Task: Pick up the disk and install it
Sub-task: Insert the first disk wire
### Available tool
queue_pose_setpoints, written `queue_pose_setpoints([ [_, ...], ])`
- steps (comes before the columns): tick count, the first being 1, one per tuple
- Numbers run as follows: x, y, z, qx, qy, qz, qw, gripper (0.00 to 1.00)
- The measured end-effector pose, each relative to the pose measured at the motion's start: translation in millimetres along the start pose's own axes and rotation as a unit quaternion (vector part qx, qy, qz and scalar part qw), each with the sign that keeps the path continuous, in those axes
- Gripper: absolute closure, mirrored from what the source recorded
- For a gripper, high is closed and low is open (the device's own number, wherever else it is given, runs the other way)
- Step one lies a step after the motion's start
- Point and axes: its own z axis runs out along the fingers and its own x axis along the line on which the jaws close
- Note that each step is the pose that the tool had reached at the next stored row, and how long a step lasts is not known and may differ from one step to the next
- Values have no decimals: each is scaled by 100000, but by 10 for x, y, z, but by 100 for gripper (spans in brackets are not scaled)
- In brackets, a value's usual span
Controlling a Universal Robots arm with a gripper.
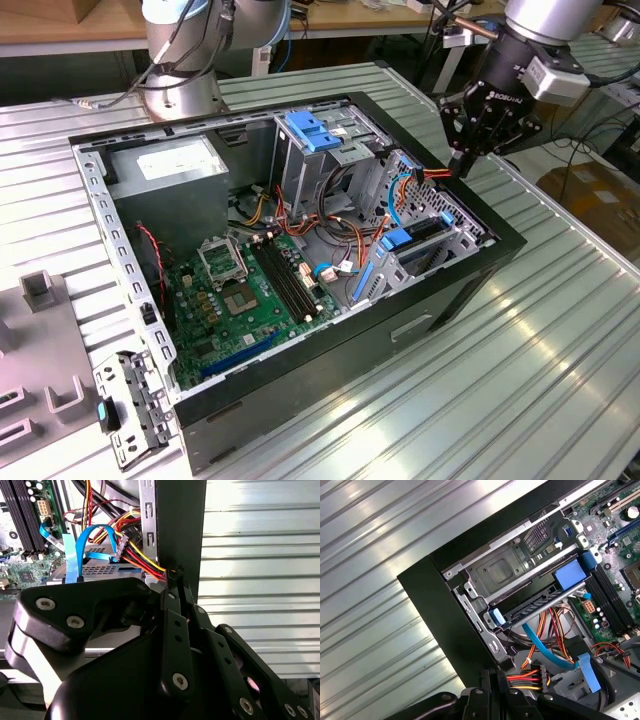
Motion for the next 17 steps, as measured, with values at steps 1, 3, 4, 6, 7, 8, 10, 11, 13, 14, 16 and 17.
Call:
queue_pose_setpoints([
  [1, 0, 0, 0, -9, -4, 349, 99999, 84],
  [3, -1, 1, 0, -34, -23, 1617, 99987, 84],
  [4, -2, 1, 0, -50, -36, 2476, 99969, 84],
  [6, -2, 1, 0, -73, -48, 3423, 99941, 84],
  [7, -3, 2, 1, -86, -60, 4176, 99913, 84],
  [8, -4, 2, 1, -93, -66, 4602, 99894, 84],
  [10, -28, 17, 1, -109, -73, 4992, 99875, 84],
  [11, -59, 38, 1, -106, -72, 4993, 99875, 84],
  [13, -109, 69, 0, -106, -74, 5011, 99874, 84],
  [14, -119, 76, 0, -105, -75, 5076, 99871, 84],
  [16, -120, 78, 0, -122, -82, 5913, 99825, 84],
  [17, -121, 77, 0, -133, -96, 6510, 99788, 84],
])
